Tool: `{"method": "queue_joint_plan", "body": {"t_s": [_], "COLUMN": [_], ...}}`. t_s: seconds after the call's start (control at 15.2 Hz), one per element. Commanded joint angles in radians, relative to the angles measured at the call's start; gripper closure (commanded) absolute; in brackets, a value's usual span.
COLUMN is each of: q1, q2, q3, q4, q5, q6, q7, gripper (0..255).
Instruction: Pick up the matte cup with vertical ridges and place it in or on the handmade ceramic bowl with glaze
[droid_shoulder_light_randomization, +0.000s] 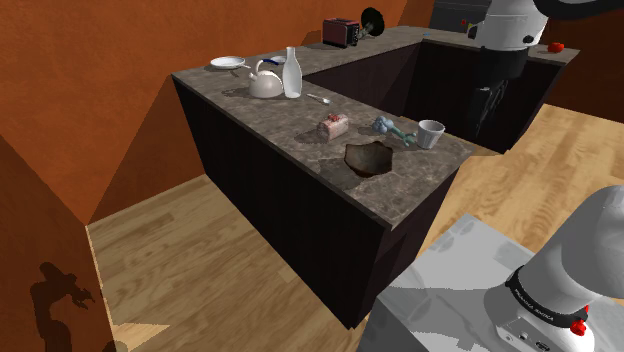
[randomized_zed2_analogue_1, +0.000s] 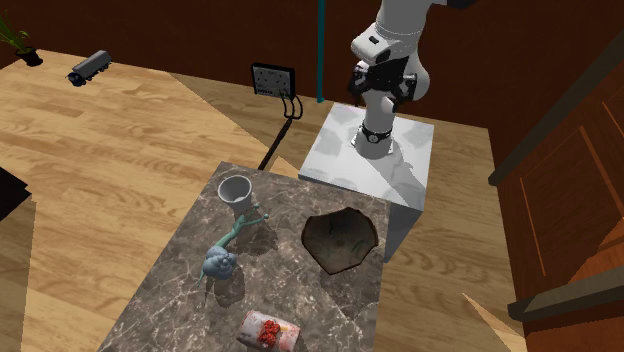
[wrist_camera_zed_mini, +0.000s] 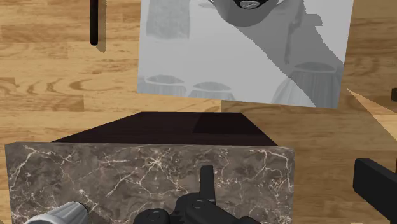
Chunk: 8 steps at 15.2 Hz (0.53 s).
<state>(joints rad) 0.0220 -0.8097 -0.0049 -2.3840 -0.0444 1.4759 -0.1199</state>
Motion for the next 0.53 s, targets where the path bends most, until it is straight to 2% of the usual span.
{"method": "queue_joint_plan", "body": {"t_s": [0.0,0.46], "q1": [0.000,-0.032], "q2": [0.000,0.138], "q3": [0.000,-0.098], "q4": [0.000,-0.038], "q5": [0.000,-0.108], "q6": [0.000,0.191], "q7": [0.000,-0.125], "gripper": [0,0]}}
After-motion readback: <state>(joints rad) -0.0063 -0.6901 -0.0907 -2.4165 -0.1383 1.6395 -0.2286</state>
